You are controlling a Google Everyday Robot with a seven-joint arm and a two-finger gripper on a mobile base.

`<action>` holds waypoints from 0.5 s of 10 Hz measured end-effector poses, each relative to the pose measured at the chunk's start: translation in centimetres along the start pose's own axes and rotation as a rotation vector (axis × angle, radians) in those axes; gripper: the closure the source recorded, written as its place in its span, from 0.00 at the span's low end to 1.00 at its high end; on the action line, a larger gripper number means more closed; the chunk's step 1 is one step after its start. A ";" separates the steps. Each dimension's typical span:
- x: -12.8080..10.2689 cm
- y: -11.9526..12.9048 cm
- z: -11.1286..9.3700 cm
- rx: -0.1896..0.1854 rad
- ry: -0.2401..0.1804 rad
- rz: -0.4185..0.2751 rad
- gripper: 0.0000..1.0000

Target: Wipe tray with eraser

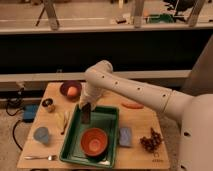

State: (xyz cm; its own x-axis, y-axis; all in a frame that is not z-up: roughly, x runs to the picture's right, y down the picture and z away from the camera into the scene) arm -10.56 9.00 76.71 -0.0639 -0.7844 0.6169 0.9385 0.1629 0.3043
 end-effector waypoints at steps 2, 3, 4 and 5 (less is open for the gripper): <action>0.6 0.2 1.4 0.002 -0.016 0.015 1.00; 0.6 0.5 2.5 0.000 -0.027 0.019 1.00; 0.5 0.9 3.5 -0.002 -0.038 0.021 1.00; 0.4 1.4 4.7 -0.003 -0.053 0.022 1.00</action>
State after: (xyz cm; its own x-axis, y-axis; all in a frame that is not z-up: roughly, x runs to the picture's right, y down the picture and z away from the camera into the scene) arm -10.87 11.75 80.80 -0.0606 -0.7480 0.6609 0.9409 0.1782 0.2880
